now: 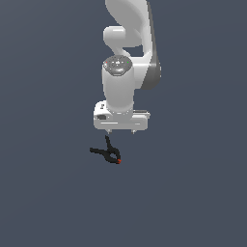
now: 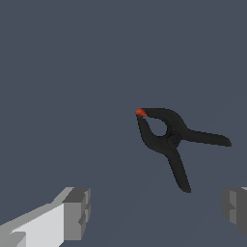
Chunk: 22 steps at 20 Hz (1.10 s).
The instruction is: Pick up the object and move it to a goal position.
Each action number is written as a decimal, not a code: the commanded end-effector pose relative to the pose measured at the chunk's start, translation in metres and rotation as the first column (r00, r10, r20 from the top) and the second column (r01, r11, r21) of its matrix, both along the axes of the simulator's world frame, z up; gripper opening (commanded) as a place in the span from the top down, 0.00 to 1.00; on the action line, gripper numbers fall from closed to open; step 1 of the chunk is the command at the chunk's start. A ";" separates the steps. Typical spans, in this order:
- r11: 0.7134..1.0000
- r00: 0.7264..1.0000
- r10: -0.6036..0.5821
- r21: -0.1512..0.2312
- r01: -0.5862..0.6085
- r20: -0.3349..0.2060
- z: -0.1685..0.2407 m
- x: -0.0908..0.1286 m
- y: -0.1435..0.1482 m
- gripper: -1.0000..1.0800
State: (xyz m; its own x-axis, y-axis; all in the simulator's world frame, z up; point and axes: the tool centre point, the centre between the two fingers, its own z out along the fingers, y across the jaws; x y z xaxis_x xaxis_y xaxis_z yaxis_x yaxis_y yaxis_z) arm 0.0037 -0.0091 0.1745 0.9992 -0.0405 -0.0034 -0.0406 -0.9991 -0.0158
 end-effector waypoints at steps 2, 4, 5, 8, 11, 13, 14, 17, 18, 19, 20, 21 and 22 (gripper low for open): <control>1.000 1.000 0.000 -0.001 0.000 0.000 0.000 0.000 0.000 0.04; 1.000 1.000 0.000 -0.005 0.000 0.002 0.003 0.001 -0.001 0.04; 1.000 1.000 0.000 -0.008 0.000 0.003 0.005 0.001 -0.001 0.04; 1.000 1.000 0.000 -0.022 0.000 0.008 0.013 0.002 -0.003 0.04; 1.000 1.000 0.001 -0.027 -0.001 0.010 0.016 0.003 -0.004 0.04; 1.000 1.000 0.001 -0.025 0.000 0.009 0.015 0.003 -0.004 0.04; 1.000 1.000 0.000 -0.025 0.000 0.009 0.015 0.003 -0.004 0.04; 1.000 1.000 0.006 -0.026 -0.006 0.009 0.015 0.003 -0.004 0.04; 1.000 1.000 0.011 -0.026 -0.011 0.009 0.014 0.003 -0.004 0.04; 0.999 1.000 0.017 -0.027 -0.017 0.009 0.013 0.003 -0.005 0.04; 0.999 1.000 0.024 -0.027 -0.024 0.008 0.012 0.004 -0.005 0.04; 0.999 0.999 0.033 -0.028 -0.032 0.008 0.011 0.004 -0.006 0.04; 0.999 0.999 0.042 -0.028 -0.042 0.008 0.010 0.004 -0.007 0.04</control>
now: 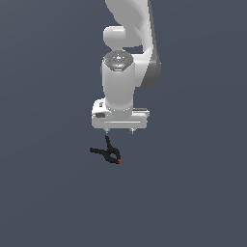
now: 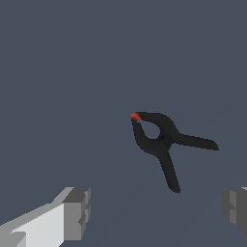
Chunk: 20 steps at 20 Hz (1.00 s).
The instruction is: Pick up the object and move it to a goal position.
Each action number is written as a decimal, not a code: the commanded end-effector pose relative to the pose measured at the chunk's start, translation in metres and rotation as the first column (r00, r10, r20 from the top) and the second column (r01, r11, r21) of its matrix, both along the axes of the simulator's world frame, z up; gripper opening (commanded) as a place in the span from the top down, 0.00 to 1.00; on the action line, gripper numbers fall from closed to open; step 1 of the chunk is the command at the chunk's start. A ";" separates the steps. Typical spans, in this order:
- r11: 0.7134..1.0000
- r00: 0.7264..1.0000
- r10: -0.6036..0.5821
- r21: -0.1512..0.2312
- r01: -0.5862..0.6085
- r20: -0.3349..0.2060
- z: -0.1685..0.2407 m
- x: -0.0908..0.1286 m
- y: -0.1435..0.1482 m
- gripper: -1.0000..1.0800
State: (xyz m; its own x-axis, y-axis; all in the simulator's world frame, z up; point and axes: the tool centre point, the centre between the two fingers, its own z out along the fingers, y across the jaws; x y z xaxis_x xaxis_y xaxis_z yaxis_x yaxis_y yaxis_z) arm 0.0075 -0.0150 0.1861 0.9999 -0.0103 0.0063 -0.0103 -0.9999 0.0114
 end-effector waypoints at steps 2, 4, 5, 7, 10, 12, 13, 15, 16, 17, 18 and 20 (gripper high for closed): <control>0.999 0.999 0.035 -0.002 -0.035 -0.002 -0.005 0.001 -0.003 0.04; 0.998 0.998 0.063 -0.003 -0.063 -0.003 -0.009 0.002 -0.005 0.04; 0.997 0.997 0.079 -0.004 -0.079 -0.003 -0.011 0.002 -0.006 0.04; 0.993 0.993 0.114 -0.006 -0.114 -0.005 -0.016 0.003 -0.009 0.04; 0.984 0.984 0.176 -0.007 -0.176 -0.008 -0.025 0.005 -0.014 0.04; 0.975 0.975 0.223 -0.008 -0.223 -0.010 -0.031 0.006 -0.018 0.04; 0.969 0.969 0.248 -0.008 -0.248 -0.011 -0.035 0.006 -0.020 0.04; 0.955 0.955 0.298 -0.008 -0.298 -0.013 -0.042 0.007 -0.024 0.04; 0.947 0.947 0.322 -0.008 -0.322 -0.014 -0.046 0.008 -0.026 0.04; 0.938 0.938 0.347 -0.008 -0.347 -0.014 -0.049 0.008 -0.027 0.04; 0.929 0.929 0.371 -0.007 -0.371 -0.015 -0.053 0.009 -0.029 0.04; 0.908 0.908 0.418 -0.006 -0.418 -0.016 -0.060 0.009 -0.033 0.04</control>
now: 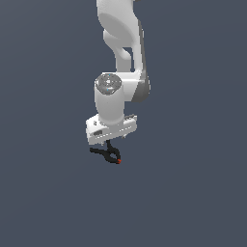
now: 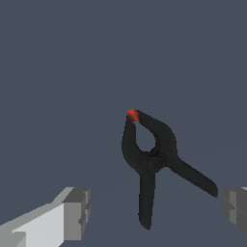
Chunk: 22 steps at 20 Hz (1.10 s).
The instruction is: Pick up the object and move it to a goal position.
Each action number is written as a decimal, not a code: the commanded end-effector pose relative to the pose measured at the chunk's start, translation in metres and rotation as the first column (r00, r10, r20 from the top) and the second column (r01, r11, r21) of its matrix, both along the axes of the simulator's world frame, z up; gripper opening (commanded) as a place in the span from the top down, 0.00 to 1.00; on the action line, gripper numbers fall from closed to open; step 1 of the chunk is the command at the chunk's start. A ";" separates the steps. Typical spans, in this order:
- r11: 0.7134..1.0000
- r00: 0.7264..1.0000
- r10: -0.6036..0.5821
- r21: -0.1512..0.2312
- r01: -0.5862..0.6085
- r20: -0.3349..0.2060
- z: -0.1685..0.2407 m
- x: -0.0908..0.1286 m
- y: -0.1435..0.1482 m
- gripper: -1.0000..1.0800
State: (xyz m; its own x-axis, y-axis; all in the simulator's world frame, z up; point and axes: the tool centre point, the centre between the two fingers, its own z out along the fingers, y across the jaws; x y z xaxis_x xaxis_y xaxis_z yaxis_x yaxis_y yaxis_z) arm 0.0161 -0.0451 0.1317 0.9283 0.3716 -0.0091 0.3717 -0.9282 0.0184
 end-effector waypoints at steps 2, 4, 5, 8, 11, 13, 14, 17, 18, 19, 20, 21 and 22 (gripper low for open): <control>0.996 0.996 0.092 0.002 -0.092 -0.002 -0.013 0.001 -0.006 0.04; 0.990 0.990 0.143 0.003 -0.143 -0.003 -0.020 0.002 -0.010 0.04; 0.986 0.986 0.168 0.004 -0.168 -0.004 -0.023 0.002 -0.012 0.04; 0.970 0.970 0.242 0.008 -0.242 -0.004 -0.034 0.003 -0.017 0.04; 0.952 0.952 0.305 0.011 -0.305 -0.003 -0.042 0.003 -0.021 0.04; 0.940 0.940 0.340 0.014 -0.340 -0.003 -0.047 0.003 -0.024 0.04; 0.935 0.935 0.355 0.015 -0.355 -0.002 -0.050 0.003 -0.025 0.04; 0.919 0.919 0.394 0.017 -0.393 -0.001 -0.055 0.003 -0.027 0.04; 0.915 0.915 0.404 0.018 -0.404 0.000 -0.057 0.004 -0.028 0.04; 0.911 0.911 0.413 0.018 -0.413 0.000 -0.058 0.004 -0.028 0.04; 0.907 0.907 0.420 0.019 -0.420 0.001 -0.059 0.004 -0.029 0.04; 0.904 0.904 0.427 0.019 -0.427 0.001 -0.060 0.004 -0.029 0.04; 0.902 0.902 0.432 0.020 -0.432 0.001 -0.061 0.004 -0.030 0.04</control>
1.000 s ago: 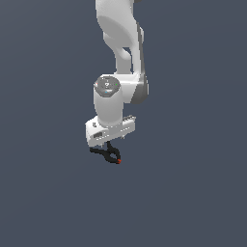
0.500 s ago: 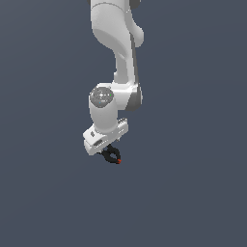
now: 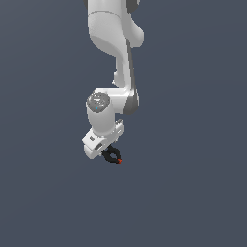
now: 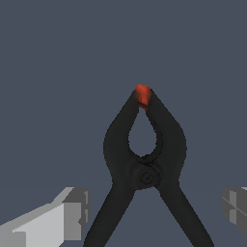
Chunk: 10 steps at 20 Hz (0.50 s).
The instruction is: Pick up the object and move it to a goal position.
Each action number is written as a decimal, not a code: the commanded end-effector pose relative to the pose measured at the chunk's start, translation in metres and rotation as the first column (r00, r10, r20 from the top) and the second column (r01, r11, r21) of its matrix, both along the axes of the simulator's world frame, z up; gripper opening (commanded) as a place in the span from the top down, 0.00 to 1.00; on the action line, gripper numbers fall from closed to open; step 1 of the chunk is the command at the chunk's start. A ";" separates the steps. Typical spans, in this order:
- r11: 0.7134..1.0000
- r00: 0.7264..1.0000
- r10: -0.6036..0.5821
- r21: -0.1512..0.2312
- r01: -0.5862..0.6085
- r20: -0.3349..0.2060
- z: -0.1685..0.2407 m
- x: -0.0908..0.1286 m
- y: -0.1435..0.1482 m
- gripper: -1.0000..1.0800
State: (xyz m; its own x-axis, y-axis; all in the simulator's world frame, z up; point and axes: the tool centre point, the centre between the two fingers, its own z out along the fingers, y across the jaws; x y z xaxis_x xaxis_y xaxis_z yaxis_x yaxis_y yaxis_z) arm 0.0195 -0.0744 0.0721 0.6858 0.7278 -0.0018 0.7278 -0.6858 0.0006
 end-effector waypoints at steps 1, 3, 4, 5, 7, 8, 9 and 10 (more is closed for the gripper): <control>1.000 1.000 0.017 0.001 -0.017 0.001 -0.002 0.000 -0.001 0.04; 1.000 1.000 0.023 0.002 -0.023 0.001 -0.003 0.000 -0.001 0.04; 1.000 1.000 0.023 0.002 -0.023 0.001 -0.003 0.000 -0.001 0.04; 1.000 1.000 0.019 0.001 -0.019 0.000 -0.002 0.000 -0.001 0.04; 1.000 1.000 0.019 0.001 -0.019 0.000 -0.004 0.000 -0.001 0.04; 1.000 1.000 0.019 0.001 -0.019 0.000 -0.006 0.000 -0.001 0.04; 1.000 1.000 0.019 0.001 -0.019 0.000 -0.009 0.000 -0.001 0.04; 1.000 1.000 0.019 0.001 -0.019 0.000 -0.012 0.000 -0.001 0.04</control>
State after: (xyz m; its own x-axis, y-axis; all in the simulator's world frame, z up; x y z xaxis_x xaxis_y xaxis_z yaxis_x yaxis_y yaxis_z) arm 0.0198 -0.0756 0.0645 0.6718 0.7408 0.0002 0.7408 -0.6718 0.0009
